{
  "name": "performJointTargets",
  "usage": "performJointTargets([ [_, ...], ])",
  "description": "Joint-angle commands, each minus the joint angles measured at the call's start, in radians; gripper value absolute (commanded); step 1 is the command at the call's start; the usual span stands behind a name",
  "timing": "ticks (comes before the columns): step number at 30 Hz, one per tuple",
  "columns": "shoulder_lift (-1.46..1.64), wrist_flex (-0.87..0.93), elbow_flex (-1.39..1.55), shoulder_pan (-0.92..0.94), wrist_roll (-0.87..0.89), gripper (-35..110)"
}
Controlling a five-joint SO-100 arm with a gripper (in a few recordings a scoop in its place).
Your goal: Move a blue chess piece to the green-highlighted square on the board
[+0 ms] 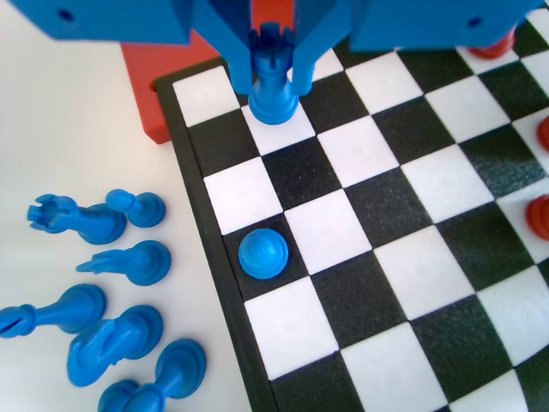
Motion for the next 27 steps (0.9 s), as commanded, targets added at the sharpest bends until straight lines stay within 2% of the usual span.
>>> performJointTargets([
  [1, 0.028, -0.012, -0.006, -0.005, -0.009, 1],
  [12, 0.025, -0.041, 0.031, -0.009, -0.011, 2],
  [22, 0.04, -0.008, -0.015, -0.006, 0.006, 20],
  [27, 0.078, 0.02, -0.051, -0.005, 0.026, 20],
])
